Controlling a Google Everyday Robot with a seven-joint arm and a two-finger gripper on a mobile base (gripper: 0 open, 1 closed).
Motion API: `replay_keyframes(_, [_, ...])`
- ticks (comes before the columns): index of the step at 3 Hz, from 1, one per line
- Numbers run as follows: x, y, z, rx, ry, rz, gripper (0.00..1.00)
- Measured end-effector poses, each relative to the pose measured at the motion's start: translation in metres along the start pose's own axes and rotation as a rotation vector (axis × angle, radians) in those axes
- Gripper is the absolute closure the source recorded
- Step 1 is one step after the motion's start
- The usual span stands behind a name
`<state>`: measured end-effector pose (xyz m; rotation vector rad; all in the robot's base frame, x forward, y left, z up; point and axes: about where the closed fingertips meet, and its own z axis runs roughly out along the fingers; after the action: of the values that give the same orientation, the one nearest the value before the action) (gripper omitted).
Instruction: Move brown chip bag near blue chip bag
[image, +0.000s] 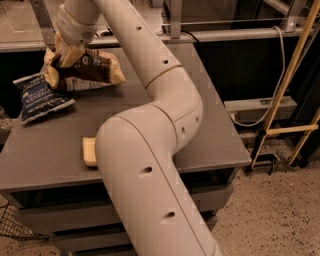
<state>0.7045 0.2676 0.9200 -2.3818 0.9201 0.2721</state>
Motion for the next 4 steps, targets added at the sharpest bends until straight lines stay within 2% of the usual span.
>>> replay_keyframes(1, [-0.001, -0.009, 0.005, 0.025, -0.003, -0.001, 0.82])
replay_keyframes(4, [-0.001, -0.022, 0.019, 0.064, -0.011, 0.001, 0.13])
